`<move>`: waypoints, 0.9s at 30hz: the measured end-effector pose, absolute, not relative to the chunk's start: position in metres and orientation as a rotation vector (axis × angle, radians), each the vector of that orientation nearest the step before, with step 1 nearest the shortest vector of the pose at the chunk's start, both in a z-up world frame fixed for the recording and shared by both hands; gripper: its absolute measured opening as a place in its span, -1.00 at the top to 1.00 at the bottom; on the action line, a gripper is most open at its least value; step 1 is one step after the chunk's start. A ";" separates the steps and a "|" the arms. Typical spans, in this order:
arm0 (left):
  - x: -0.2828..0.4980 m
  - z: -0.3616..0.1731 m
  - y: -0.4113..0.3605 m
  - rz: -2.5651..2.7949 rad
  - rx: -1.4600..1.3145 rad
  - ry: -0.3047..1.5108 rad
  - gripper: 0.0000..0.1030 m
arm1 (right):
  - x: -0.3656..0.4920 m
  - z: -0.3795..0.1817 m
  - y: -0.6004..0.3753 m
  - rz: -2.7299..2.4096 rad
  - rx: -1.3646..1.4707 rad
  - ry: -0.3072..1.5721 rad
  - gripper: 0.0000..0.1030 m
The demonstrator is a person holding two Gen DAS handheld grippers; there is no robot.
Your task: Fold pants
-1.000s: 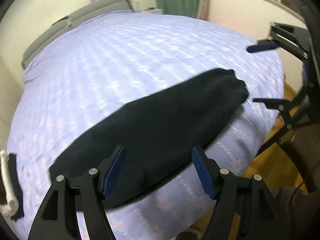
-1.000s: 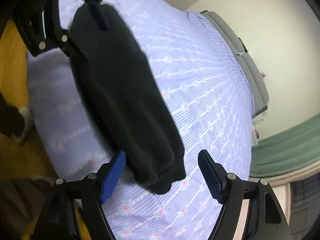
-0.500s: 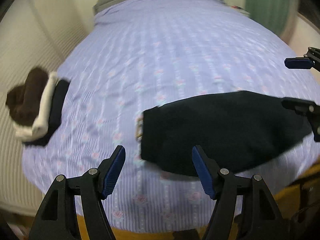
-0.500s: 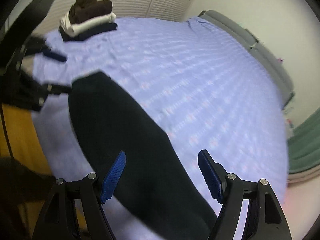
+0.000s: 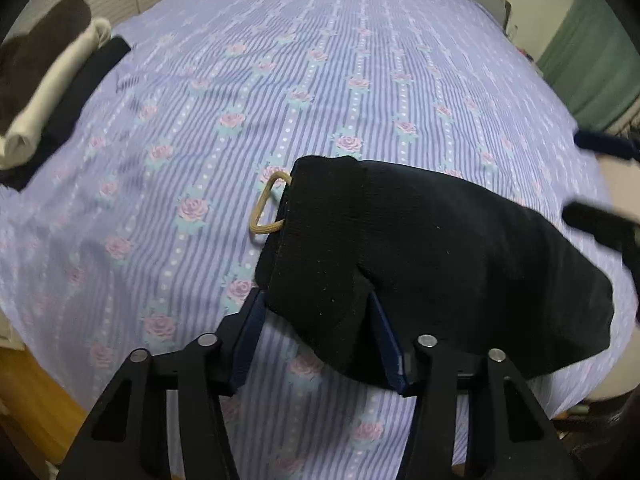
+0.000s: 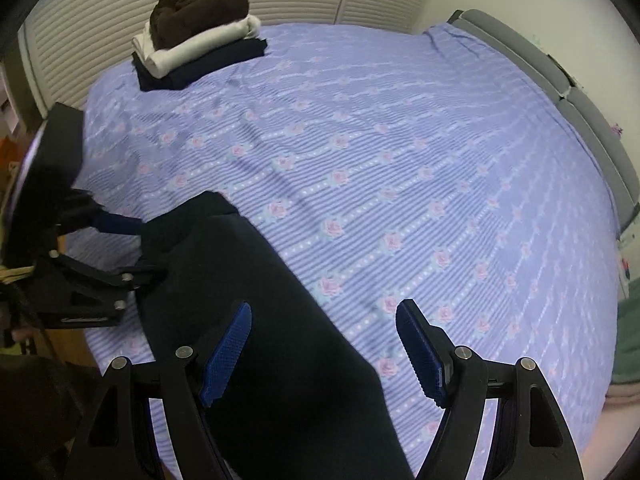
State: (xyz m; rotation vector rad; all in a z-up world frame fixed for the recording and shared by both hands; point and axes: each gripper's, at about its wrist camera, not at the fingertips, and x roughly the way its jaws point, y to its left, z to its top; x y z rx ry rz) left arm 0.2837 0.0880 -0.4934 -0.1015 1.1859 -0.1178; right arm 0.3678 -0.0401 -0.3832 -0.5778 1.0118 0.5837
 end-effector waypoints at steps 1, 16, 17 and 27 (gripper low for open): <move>0.284 -0.497 0.091 -0.120 -0.109 1.184 0.09 | 0.364 -0.384 -0.042 0.580 -0.578 1.019 -0.46; 0.279 -0.477 0.080 -0.199 0.145 1.109 -0.07 | 0.346 -0.401 -0.066 0.428 -0.414 1.142 -0.46; 0.277 -0.469 0.077 -0.182 0.172 1.090 -0.14 | 0.344 -0.400 -0.075 0.404 -0.378 1.150 -0.46; 0.256 -0.421 -0.008 -0.267 0.334 0.921 -0.29 | 0.305 -0.386 -0.186 0.124 -0.127 1.180 -0.46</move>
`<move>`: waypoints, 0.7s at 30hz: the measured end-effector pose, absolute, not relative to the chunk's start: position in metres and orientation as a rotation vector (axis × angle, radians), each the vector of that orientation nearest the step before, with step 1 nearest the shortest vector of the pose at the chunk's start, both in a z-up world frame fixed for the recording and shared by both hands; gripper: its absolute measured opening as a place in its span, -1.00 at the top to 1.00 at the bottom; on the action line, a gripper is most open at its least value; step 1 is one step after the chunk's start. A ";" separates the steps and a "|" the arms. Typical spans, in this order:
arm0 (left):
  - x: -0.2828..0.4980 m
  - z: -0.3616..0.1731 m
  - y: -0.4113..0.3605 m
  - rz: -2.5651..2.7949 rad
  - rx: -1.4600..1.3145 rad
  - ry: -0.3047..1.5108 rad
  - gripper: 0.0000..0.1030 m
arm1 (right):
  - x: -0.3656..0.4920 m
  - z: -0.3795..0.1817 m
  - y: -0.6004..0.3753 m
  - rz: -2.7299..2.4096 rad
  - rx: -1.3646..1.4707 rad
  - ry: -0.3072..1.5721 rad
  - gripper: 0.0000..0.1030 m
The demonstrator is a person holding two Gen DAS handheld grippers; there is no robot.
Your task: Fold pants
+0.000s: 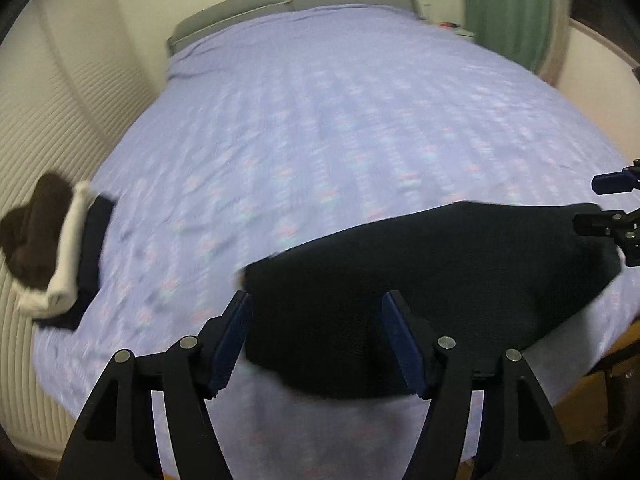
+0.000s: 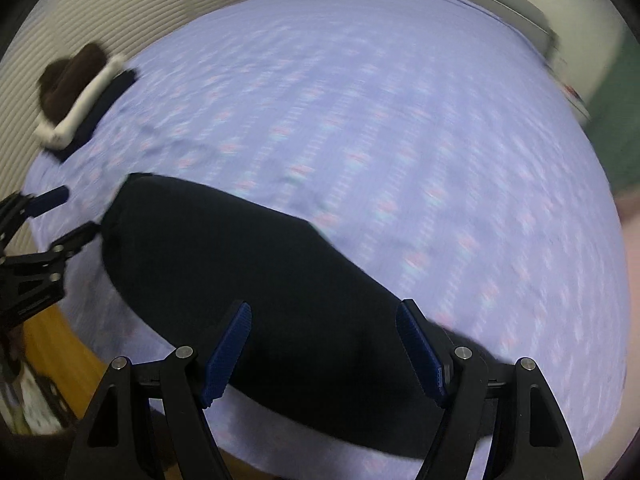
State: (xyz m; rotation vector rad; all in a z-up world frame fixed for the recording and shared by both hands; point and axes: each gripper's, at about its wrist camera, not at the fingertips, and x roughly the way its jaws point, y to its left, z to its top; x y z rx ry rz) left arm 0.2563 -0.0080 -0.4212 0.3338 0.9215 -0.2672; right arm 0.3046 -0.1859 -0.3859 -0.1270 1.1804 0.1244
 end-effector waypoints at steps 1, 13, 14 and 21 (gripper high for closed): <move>0.258 -0.421 -0.020 -0.295 0.343 0.919 -0.29 | 0.299 -0.386 -0.199 0.095 -0.115 1.183 -0.46; 0.261 -0.425 -0.226 -0.780 0.504 0.822 -0.29 | 0.244 -0.414 -0.377 -0.115 0.216 1.230 -0.02; 0.263 -0.425 -0.242 -0.844 0.528 0.816 -0.28 | 0.239 -0.418 -0.386 -0.122 0.262 1.229 0.02; 0.291 -0.433 -0.333 -1.337 0.761 0.896 -0.10 | 0.201 -0.444 -0.402 -0.178 0.605 1.150 0.03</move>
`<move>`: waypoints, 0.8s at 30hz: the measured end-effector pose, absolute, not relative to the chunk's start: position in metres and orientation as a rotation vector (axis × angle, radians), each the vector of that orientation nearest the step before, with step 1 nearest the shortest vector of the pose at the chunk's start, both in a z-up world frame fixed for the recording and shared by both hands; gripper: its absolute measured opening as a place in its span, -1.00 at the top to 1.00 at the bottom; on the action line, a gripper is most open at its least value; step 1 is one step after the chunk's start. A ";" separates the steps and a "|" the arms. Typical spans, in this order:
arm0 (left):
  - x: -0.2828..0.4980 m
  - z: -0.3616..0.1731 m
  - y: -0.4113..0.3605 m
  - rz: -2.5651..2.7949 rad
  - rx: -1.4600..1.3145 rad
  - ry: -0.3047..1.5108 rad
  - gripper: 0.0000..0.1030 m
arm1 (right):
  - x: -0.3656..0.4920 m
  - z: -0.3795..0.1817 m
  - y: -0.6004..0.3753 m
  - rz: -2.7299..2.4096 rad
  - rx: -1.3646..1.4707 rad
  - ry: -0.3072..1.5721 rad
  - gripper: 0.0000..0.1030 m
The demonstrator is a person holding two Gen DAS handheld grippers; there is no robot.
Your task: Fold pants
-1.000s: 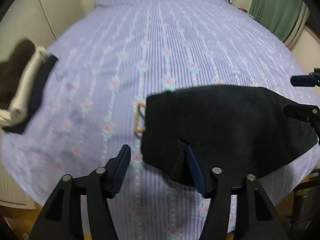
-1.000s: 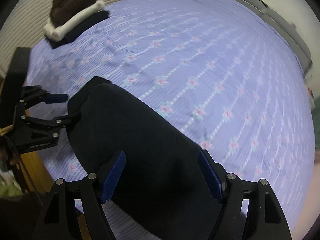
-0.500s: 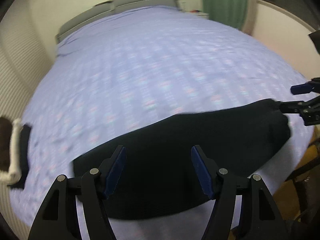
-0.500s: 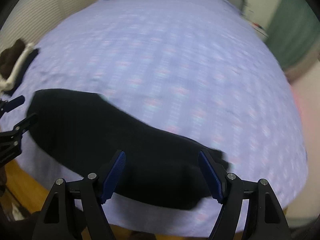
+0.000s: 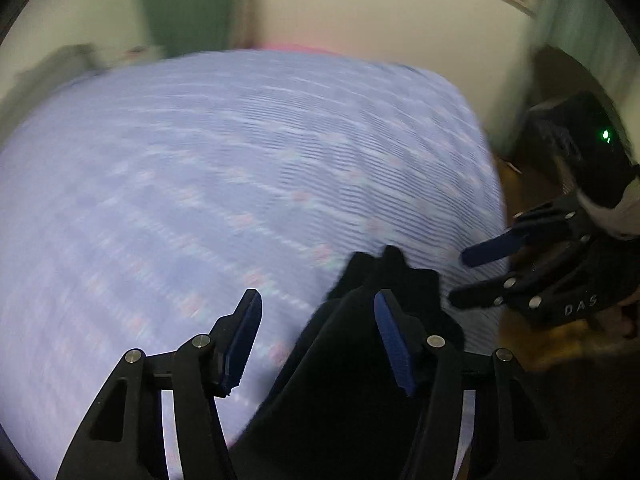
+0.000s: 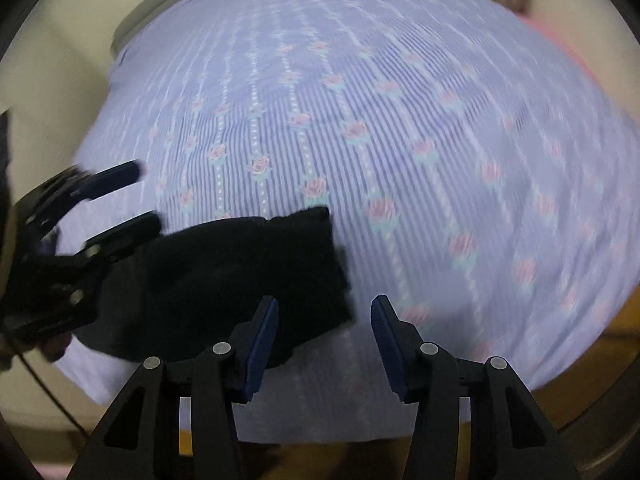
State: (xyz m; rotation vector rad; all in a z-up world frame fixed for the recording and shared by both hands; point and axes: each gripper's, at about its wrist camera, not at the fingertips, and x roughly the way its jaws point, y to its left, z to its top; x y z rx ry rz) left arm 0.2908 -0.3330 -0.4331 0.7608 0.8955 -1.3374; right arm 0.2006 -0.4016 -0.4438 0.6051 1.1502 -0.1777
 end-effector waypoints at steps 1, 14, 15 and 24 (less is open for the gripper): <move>0.294 -0.435 -0.340 -1.391 0.792 0.919 -0.10 | 0.196 -0.448 -0.402 -0.187 0.665 1.132 0.03; 0.284 -0.489 -0.383 -1.722 1.090 1.149 0.38 | 0.170 -0.511 -0.388 -0.233 1.174 0.914 0.41; 0.282 -0.489 -0.382 -1.716 1.097 1.141 0.40 | 0.171 -0.514 -0.387 -0.230 1.185 0.907 0.54; 0.286 -0.461 -0.373 -1.663 1.076 1.009 0.65 | 0.177 -0.475 -0.385 -0.284 1.034 0.868 0.69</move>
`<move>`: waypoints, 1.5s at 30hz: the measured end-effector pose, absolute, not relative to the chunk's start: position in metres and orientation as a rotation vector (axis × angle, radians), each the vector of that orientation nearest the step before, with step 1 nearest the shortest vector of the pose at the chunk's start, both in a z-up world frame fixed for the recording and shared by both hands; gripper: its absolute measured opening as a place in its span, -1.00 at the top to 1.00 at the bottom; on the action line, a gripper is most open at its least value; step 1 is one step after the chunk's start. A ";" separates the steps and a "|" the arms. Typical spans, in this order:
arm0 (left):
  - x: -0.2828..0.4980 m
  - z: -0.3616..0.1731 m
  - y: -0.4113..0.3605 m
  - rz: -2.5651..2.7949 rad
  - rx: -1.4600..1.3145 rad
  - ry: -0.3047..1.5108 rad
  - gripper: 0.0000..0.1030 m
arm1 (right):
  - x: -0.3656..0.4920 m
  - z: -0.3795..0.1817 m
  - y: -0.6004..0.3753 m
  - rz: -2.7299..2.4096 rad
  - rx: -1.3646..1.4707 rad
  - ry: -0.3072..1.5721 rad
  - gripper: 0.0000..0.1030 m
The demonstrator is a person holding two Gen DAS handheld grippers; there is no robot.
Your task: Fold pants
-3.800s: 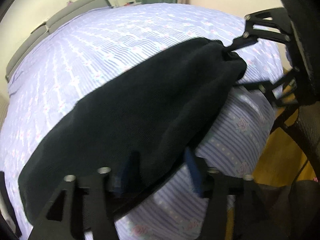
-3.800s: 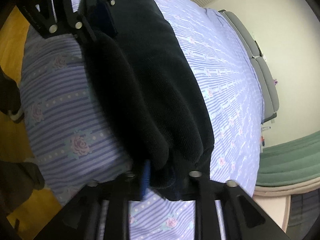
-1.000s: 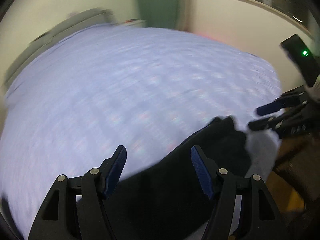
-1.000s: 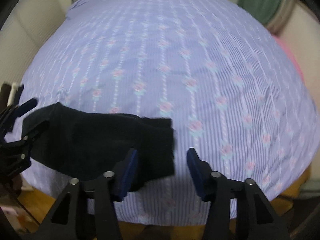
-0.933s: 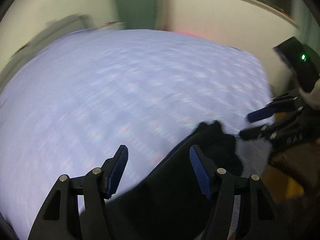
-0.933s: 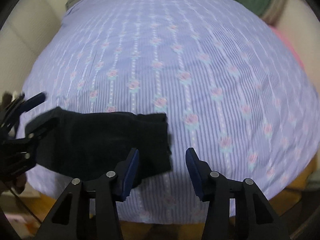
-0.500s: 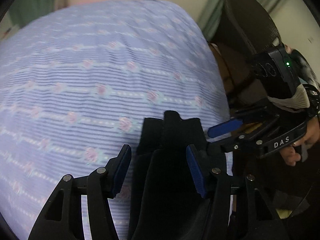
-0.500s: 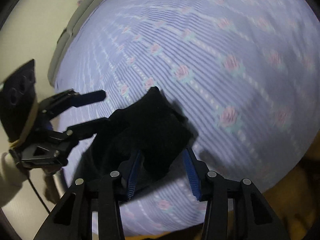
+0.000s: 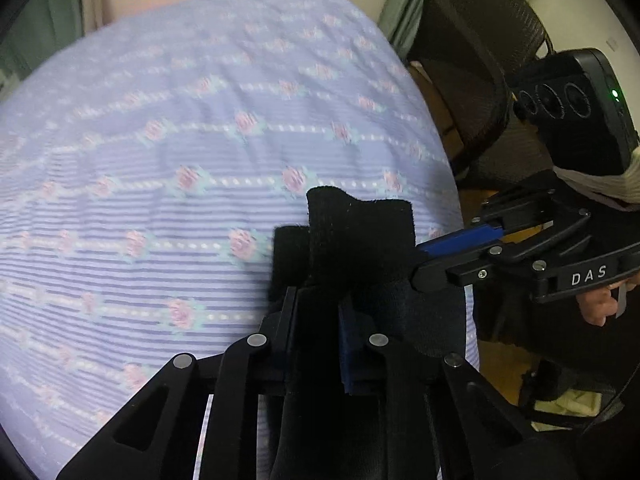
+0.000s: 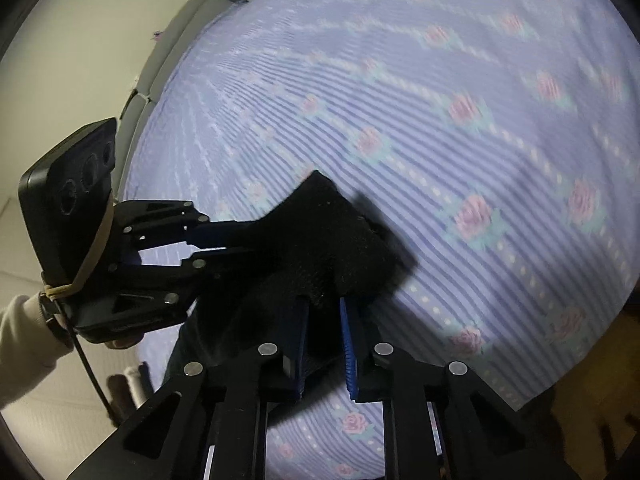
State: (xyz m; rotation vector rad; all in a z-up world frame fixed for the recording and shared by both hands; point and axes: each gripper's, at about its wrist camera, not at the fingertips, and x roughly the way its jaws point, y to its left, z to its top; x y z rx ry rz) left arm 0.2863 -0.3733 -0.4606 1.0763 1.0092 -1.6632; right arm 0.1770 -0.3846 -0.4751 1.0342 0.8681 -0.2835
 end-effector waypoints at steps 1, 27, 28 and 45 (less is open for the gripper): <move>0.290 -0.457 -0.372 -1.655 1.066 0.999 0.65 | 0.178 -0.469 -0.383 -0.288 1.015 0.862 0.69; 0.297 -0.435 -0.332 -1.332 0.828 1.018 -0.10 | 0.133 -0.488 -0.446 -0.205 1.234 0.822 0.01; 0.297 -0.440 -0.334 -1.316 0.836 1.030 -0.10 | 0.134 -0.495 -0.446 -0.189 1.262 0.816 0.01; 0.279 -0.446 -0.258 -0.720 0.548 1.018 -0.10 | 0.201 -0.558 -0.435 0.084 1.390 0.873 -0.22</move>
